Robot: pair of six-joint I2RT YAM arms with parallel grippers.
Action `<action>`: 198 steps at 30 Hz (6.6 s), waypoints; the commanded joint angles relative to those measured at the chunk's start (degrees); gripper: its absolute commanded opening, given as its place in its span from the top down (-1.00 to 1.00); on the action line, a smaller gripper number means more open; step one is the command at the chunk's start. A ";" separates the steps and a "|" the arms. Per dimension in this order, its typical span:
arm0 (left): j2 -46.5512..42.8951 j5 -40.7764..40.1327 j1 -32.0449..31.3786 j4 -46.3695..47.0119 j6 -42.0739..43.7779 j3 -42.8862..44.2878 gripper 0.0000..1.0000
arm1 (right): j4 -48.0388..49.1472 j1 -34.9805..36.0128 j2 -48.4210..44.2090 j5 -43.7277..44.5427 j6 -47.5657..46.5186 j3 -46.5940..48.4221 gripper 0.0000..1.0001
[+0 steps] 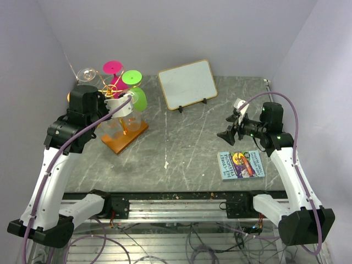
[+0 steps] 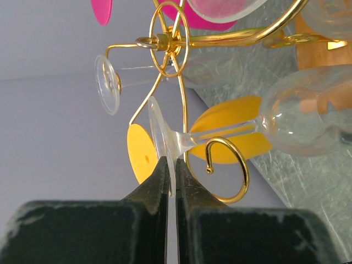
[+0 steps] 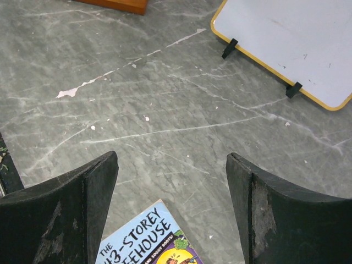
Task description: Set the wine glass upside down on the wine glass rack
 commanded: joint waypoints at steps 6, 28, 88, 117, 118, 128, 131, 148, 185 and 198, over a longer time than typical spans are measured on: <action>-1.28 -3.91 0.06 2.54 -0.74 0.01 0.86 | 0.48 -0.29 -0.23 -0.53 -0.44 -0.76 -0.59; -2.78 -5.44 0.09 1.35 -1.96 -0.97 0.86 | 5.08 -0.37 -0.14 6.00 4.67 -1.47 -0.86; -4.96 6.09 0.06 -10.74 -1.40 4.07 0.86 | 5.42 -1.90 -0.10 5.99 4.48 -1.91 -0.99; -4.00 12.10 0.05 -5.79 3.33 -3.26 0.66 | 5.01 -2.65 -0.80 4.81 4.13 -1.79 -1.00; -4.17 12.61 0.05 -5.83 3.35 -3.39 0.64 | 5.04 -2.69 -0.80 4.88 4.12 -1.82 -1.00; -4.66 12.87 0.05 -5.58 3.90 -4.94 0.50 | 5.01 -2.67 -0.04 5.26 3.96 -1.64 -1.00; -4.97 12.84 0.05 -5.58 3.96 -5.34 0.46 | 4.90 -2.76 -0.04 5.45 3.89 -1.69 -1.00; -6.58 12.32 0.10 -5.85 5.37 -6.88 0.19 | 4.97 -2.84 0.27 5.40 3.74 -1.82 -1.00; -7.73 11.93 0.05 -9.66 5.96 -1.83 0.14 | 4.92 -2.84 0.56 6.21 3.25 -1.99 -1.00; -14.26 11.55 0.21 12.43 -34.98 -5.52 -0.92 | 1.73 -2.96 3.67 32.39 9.53 7.32 -1.00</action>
